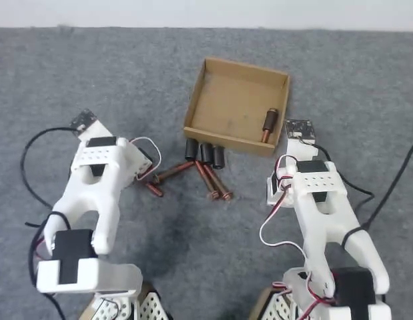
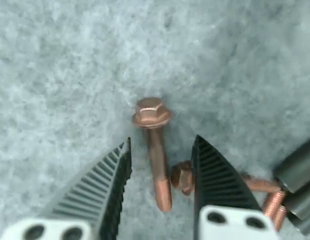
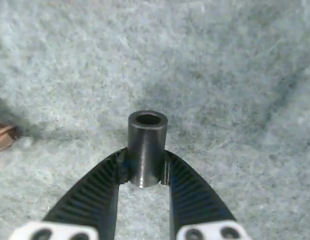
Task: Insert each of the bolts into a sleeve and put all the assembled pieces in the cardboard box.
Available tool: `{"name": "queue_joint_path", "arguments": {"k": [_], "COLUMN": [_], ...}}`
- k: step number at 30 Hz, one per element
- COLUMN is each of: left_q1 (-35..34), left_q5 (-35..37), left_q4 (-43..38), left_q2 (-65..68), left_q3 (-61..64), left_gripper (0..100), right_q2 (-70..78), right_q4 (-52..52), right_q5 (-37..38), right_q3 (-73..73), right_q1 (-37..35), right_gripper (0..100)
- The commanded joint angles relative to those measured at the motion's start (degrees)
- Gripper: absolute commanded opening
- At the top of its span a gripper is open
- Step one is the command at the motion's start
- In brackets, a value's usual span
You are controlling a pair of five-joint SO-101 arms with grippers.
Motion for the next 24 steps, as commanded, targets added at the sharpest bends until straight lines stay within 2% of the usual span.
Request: {"name": "queue_joint_path", "arguments": {"k": [1,8,14,24], "left_q1": [-0.18,-0.26,-0.26,-0.26], "left_q5": [0.62,0.7,0.62,0.53], "left_q4": [-4.22,-4.66,-7.91,-7.91], "left_q2": [-0.88,-0.79,-0.7,-0.7], "left_q3": [1.36,1.36,2.86,3.12], "left_gripper": [19,18,1,14], "right_q2": [-3.12,-3.21,-3.21,-3.21], "right_q4": [-0.57,-0.57,-0.57,-0.57], "right_q5": [0.97,0.97,0.97,0.97], "right_q3": [-0.53,-0.44,-0.44,-0.44], "right_q1": [0.57,0.57,0.57,0.57], "right_gripper": [0.7,0.7,0.7,0.7]}}
